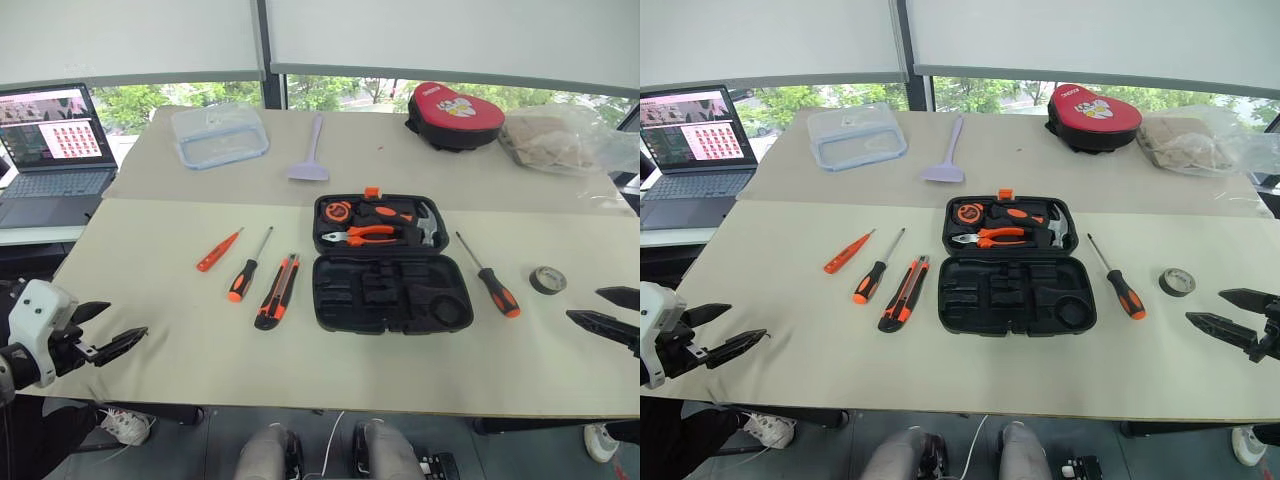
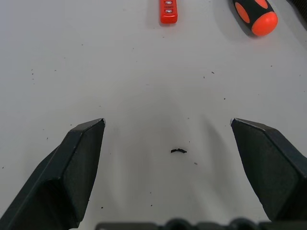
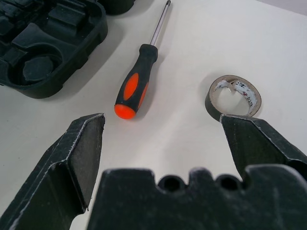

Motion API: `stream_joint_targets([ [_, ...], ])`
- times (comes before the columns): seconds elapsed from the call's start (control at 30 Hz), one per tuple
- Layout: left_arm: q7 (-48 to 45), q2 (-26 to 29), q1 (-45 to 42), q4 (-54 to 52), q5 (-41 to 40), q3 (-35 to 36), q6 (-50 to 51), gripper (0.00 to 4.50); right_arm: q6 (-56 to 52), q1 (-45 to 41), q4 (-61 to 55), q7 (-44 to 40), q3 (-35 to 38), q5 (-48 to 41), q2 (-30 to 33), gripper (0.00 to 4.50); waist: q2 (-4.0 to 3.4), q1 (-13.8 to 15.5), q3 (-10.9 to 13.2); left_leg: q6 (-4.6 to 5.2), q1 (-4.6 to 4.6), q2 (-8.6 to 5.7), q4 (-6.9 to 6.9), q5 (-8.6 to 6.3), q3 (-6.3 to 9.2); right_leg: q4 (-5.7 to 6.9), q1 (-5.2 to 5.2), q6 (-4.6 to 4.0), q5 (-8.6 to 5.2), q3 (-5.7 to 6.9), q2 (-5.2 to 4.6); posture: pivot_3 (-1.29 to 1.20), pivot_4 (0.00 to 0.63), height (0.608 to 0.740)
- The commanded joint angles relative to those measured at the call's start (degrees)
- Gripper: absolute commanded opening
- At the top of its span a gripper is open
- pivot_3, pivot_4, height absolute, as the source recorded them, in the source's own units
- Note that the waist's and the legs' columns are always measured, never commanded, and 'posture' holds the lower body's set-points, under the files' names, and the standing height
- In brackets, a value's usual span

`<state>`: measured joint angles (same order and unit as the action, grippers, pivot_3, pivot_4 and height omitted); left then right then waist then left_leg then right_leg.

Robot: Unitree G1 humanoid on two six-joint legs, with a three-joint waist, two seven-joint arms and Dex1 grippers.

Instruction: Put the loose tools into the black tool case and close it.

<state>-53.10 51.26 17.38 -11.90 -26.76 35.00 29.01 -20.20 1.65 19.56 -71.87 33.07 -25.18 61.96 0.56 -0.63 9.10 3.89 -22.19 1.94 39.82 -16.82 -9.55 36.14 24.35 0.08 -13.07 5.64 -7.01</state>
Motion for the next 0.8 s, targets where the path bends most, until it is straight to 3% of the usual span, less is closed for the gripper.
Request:
stream_joint_targets([
  [0.03,0.05,0.6,-0.91,-0.25,0.62,0.11,-0.88,4.5,0.65,1.23,-1.65,0.43,2.93,-0.55,0.49,4.47,0.0,0.02,0.0,0.0,0.0,0.0,0.0,0.0,0.0,0.0,0.0,0.0,0.0,0.0,0.0,0.0,0.15,0.731],
  [0.2,1.6,0.19,-3.79,0.71,0.96,-2.03,-0.2,4.5,-1.67,1.86,-3.79,2.6,5.09,-2.16,-0.38,4.47,-0.01,0.32,-0.01,0.0,0.01,-0.01,0.0,0.0,-0.01,0.01,-0.02,0.01,0.0,0.01,0.02,0.0,0.15,0.731],
  [0.37,9.56,-0.58,-14.02,-9.05,-6.57,-6.35,14.33,4.5,-12.68,-2.17,-18.35,7.3,7.23,-10.92,-1.24,4.47,-0.02,0.34,-0.01,-0.02,0.0,-0.01,0.05,0.01,0.02,0.07,-0.03,0.04,0.05,-0.1,-0.01,0.0,0.15,0.731],
  [0.57,23.57,-5.89,-30.28,-13.44,-11.88,-13.89,35.32,4.5,-21.61,-9.19,-33.83,19.05,0.86,-15.55,-3.97,4.47,0.03,0.88,-0.03,0.25,0.11,-0.02,0.08,0.22,0.02,0.14,-0.15,0.13,0.13,-0.15,0.48,0.0,0.15,0.731],
  [0.8,33.81,-11.97,-38.33,-14.98,-7.2,-25.42,42.83,4.5,-25.15,-15.36,-47.65,26.22,-9.36,-18.58,-8.23,4.47,0.18,1.21,-0.01,0.28,0.09,-0.07,0.08,0.35,0.0,0.14,-0.11,0.14,0.14,-0.18,0.61,0.0,0.15,0.731],
])
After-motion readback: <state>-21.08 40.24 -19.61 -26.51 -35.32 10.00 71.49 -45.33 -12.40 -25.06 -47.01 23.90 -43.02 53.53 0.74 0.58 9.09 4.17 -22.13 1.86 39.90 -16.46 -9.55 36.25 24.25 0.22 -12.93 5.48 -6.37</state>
